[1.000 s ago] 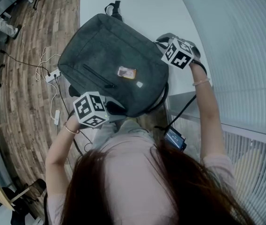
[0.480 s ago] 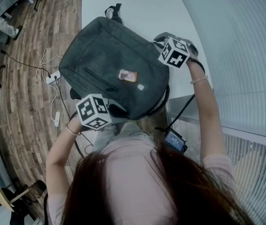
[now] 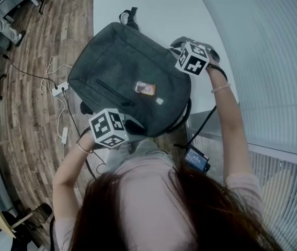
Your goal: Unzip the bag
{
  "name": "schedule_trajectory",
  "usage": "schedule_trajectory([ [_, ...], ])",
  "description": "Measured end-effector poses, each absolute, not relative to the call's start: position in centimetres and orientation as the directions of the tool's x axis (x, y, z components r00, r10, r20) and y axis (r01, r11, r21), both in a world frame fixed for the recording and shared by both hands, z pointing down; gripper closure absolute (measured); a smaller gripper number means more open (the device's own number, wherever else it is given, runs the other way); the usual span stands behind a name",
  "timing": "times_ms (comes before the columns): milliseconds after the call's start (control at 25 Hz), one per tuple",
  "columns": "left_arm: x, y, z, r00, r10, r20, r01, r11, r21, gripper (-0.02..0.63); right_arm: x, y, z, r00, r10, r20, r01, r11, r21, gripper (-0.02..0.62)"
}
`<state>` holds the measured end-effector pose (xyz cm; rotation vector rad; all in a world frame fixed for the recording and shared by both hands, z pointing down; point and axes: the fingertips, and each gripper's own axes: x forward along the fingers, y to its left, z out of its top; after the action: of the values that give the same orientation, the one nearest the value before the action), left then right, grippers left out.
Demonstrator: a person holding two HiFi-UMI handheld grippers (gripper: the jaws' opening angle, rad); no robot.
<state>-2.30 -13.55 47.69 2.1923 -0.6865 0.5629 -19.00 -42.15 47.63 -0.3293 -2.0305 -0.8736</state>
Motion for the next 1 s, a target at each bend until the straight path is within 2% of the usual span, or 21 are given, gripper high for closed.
schedule_trajectory([
  [560, -2.0, -13.8, 47.5, 0.762, -0.294, 0.576, -0.622, -0.578, 0.528, 0.534, -20.9, -42.0, 47.5, -0.561, -0.103, 0.821, 0.533, 0.714, 0.454, 0.548],
  [1000, -2.0, -14.1, 47.4, 0.746, -0.38, 0.548, -0.657, -0.559, 0.506, 0.526, -20.8, -42.6, 48.8, -0.59, -0.094, 0.802, 0.435, 0.8, 0.413, 0.538],
])
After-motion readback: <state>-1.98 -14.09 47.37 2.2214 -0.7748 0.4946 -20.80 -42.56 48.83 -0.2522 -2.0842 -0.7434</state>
